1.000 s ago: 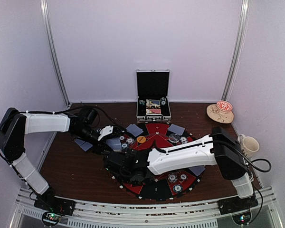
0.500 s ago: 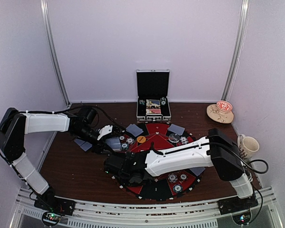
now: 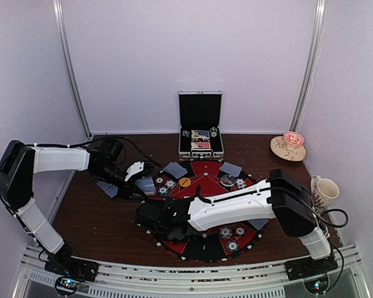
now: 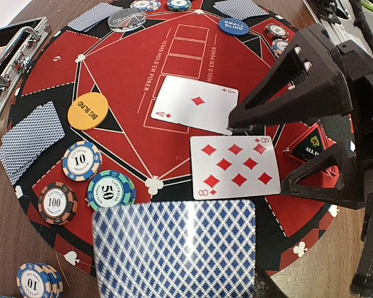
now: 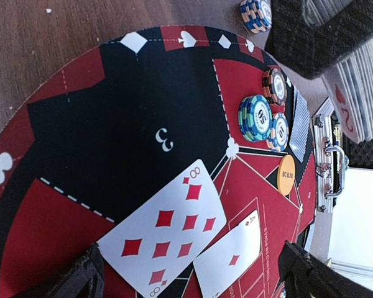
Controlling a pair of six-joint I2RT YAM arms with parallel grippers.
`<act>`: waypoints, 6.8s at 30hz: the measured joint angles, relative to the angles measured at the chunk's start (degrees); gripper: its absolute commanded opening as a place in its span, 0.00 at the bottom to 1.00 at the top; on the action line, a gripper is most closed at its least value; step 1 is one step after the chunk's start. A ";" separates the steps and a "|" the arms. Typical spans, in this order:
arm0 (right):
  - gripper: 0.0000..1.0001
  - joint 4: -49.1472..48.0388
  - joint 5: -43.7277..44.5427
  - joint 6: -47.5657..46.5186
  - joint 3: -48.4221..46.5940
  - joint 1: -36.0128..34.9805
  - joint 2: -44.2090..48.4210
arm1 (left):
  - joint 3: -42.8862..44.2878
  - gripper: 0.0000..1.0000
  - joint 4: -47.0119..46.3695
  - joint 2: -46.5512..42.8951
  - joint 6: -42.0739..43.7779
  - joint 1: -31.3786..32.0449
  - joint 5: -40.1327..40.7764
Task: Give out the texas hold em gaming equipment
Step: Adjust the poker card in the community card area, then pick up the poker card from the face-down deck piles.
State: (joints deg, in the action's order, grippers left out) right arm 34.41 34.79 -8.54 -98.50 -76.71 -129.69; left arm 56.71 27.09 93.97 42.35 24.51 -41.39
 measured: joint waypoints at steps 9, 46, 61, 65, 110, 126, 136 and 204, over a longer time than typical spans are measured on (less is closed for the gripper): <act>1.00 -1.92 2.49 -0.09 -0.37 1.11 -0.85 | 0.00 0.45 0.02 0.00 -0.02 0.00 0.00; 1.00 0.79 3.28 1.90 0.17 2.71 -0.26 | 0.00 0.45 0.02 0.00 -0.04 0.00 -0.11; 1.00 3.21 6.34 2.45 0.17 4.63 -0.28 | 0.00 0.45 -0.09 0.00 -0.04 -0.04 -0.37; 1.00 3.04 6.19 2.45 0.33 4.63 -0.22 | 0.00 0.45 -0.04 0.00 -0.04 -0.04 -0.39; 1.00 -4.68 -9.73 8.48 6.29 22.75 4.42 | 0.00 0.45 0.02 0.00 -0.02 -0.04 -1.07; 0.98 -3.69 -11.02 7.43 4.17 23.12 3.32 | 0.00 0.45 0.02 0.00 -0.02 -0.04 -1.07; 0.98 -4.22 -12.55 6.95 4.37 22.58 3.37 | 0.00 0.45 0.02 0.00 -0.02 -0.04 -1.07; 0.68 -50.05 -55.89 49.83 19.06 20.74 8.55 | -0.83 0.46 0.07 -0.28 0.20 4.70 0.39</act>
State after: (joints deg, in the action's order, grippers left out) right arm -15.64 -21.10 41.30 -79.44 -55.96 -121.14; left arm 55.88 27.16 93.69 42.54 29.21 -40.99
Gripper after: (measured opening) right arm 0.722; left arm 0.459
